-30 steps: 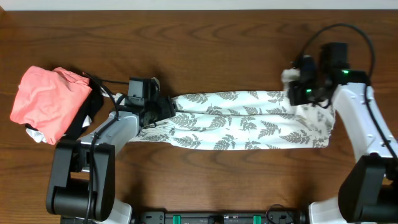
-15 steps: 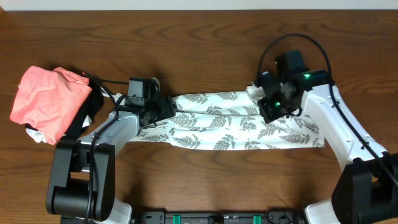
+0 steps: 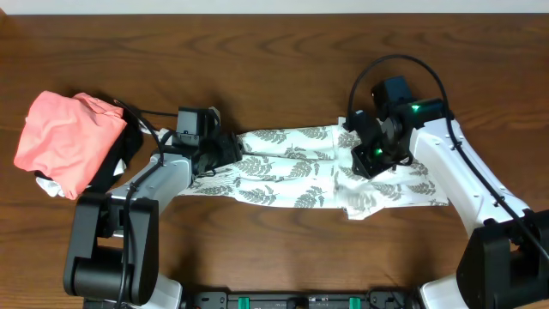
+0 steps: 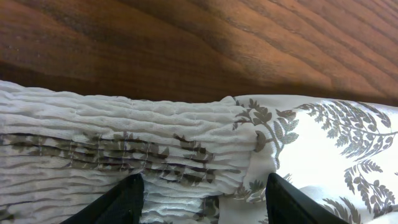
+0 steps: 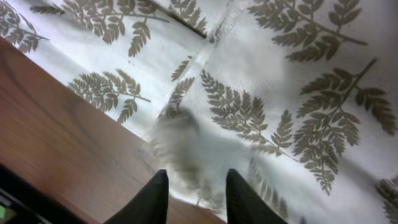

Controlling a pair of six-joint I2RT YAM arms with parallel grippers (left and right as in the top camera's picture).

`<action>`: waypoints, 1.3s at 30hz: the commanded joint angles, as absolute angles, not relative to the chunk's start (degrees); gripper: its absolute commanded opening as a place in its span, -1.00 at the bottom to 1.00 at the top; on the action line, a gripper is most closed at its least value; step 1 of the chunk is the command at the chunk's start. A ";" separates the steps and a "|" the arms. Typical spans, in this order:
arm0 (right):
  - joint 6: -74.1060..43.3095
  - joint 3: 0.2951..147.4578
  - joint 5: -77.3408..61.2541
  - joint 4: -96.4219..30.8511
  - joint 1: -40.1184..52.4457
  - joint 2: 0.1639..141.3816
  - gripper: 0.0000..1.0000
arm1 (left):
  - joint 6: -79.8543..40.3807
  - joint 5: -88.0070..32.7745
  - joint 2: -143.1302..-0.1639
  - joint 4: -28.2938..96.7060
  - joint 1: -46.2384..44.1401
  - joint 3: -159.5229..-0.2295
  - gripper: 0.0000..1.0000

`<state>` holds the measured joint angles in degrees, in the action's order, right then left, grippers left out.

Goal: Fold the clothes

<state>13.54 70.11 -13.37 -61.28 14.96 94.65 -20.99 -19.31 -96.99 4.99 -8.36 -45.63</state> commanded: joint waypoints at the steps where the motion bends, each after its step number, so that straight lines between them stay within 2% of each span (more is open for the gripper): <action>1: 13.78 69.63 -13.93 -61.12 15.44 93.76 -0.39 | -21.32 -18.41 -97.51 6.37 -8.12 -45.23 0.27; 5: 13.76 69.63 -13.34 -60.18 15.40 93.76 -0.43 | -21.34 -18.41 -97.51 6.37 -8.12 -45.23 0.28; 7: 13.58 69.63 -11.68 -60.01 15.40 93.76 -0.53 | -21.32 -18.41 -97.51 6.39 -8.12 -45.23 0.28; 10: 7.44 69.60 -2.94 -59.57 15.38 93.76 -0.70 | -21.32 -18.41 -97.51 6.42 -8.12 -45.23 0.28; 12: 3.29 69.60 2.48 -59.33 15.31 93.76 -0.74 | -21.32 -18.41 -97.51 6.42 -8.12 -45.23 0.27; 20: -10.79 69.52 7.99 -54.76 11.14 95.00 -0.72 | -21.32 -18.44 -97.51 6.98 -8.12 -45.23 0.28; 25: -11.79 69.52 5.67 -50.11 7.35 98.56 -0.70 | -21.32 -18.44 -97.51 7.97 -8.12 -45.23 0.27; 35: -11.97 69.52 5.56 -49.67 4.25 111.24 -0.73 | -21.28 -18.46 -97.45 9.21 -8.12 -45.23 0.28; 37: -11.97 69.52 5.58 -49.43 3.90 113.14 -0.73 | -21.04 -18.55 -96.88 9.26 -8.12 -45.23 0.54; 39: -11.97 69.52 5.58 -49.23 3.68 114.56 -0.73 | -20.40 -18.87 -95.66 9.47 -8.12 -45.23 0.65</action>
